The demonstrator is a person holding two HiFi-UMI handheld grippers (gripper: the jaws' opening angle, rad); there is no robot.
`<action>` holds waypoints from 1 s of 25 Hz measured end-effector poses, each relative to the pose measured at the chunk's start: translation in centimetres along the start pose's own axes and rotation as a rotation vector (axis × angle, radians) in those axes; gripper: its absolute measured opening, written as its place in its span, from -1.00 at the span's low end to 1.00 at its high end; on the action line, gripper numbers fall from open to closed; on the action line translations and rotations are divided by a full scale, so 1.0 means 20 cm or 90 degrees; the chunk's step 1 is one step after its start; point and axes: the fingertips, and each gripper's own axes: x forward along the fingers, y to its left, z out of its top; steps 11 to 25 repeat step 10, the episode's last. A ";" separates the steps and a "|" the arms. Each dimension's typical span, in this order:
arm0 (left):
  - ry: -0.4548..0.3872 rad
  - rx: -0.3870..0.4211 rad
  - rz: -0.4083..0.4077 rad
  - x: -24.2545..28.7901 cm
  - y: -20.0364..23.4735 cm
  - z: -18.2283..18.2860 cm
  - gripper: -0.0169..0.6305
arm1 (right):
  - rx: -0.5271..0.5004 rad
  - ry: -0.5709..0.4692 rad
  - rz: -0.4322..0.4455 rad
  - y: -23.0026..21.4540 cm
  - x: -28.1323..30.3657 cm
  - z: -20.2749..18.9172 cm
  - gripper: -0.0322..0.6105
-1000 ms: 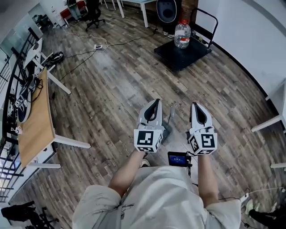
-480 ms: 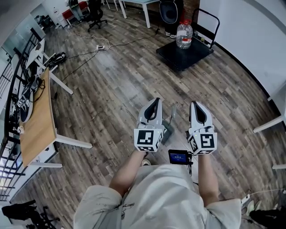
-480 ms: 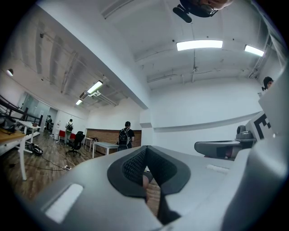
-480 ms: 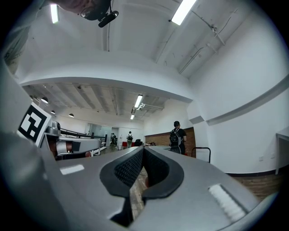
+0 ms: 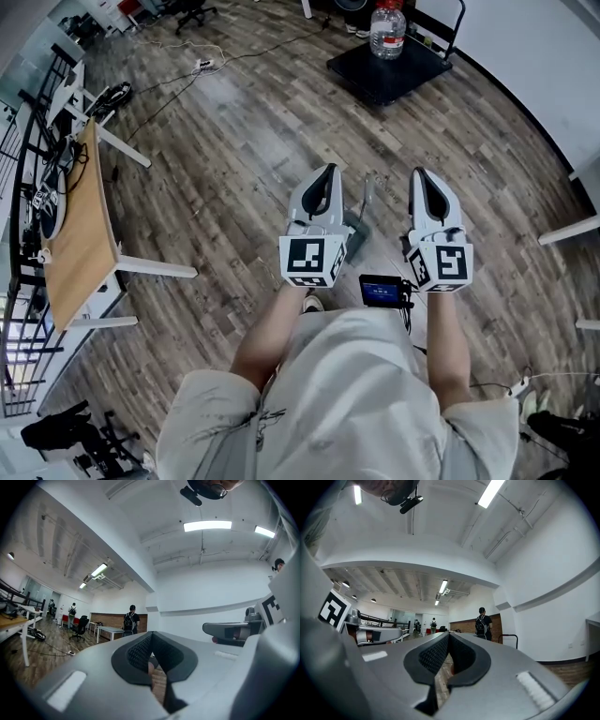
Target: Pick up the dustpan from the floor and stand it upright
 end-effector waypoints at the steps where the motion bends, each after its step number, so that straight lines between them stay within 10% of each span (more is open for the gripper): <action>1: 0.002 0.000 0.000 0.00 0.00 -0.04 -0.89 | 0.001 0.000 -0.001 -0.01 0.00 -0.04 -0.89; 25: -0.002 -0.002 -0.005 -0.06 0.02 -0.06 -0.89 | -0.012 -0.004 0.001 0.06 -0.01 -0.08 -0.89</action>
